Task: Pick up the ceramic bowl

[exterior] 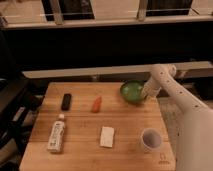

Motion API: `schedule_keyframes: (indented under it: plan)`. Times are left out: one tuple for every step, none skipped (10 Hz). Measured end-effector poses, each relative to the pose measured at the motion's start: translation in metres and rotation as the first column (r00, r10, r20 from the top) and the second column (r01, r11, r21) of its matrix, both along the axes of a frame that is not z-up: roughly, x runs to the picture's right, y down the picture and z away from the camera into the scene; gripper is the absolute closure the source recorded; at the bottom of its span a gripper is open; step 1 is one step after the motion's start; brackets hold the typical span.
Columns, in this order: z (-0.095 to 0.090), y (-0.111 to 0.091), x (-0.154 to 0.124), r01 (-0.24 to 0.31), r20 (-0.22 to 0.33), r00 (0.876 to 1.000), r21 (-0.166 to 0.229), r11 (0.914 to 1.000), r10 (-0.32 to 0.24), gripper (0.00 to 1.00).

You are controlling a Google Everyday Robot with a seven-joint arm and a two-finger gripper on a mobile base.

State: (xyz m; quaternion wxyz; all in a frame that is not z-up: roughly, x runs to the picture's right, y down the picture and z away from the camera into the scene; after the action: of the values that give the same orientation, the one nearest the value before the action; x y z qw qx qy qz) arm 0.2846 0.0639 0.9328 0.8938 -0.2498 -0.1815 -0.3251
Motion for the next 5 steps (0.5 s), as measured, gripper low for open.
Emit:
schedule_keyframes:
  plan:
    - [-0.002, -0.002, 0.0, 0.005, 0.007, 1.0, 0.0, 1.0, -0.005, 0.93]
    - [-0.007, -0.005, 0.0, 0.011, 0.012, 1.0, 0.007, 0.9999, -0.011, 0.93]
    - [-0.015, -0.009, 0.001, 0.013, 0.02, 1.0, 0.014, 0.9998, -0.013, 0.93]
    - [-0.026, -0.014, 0.005, 0.014, 0.023, 1.0, 0.02, 0.9997, -0.015, 0.93]
    - [-0.03, -0.012, 0.007, 0.02, 0.027, 0.999, 0.018, 0.9996, -0.02, 0.93]
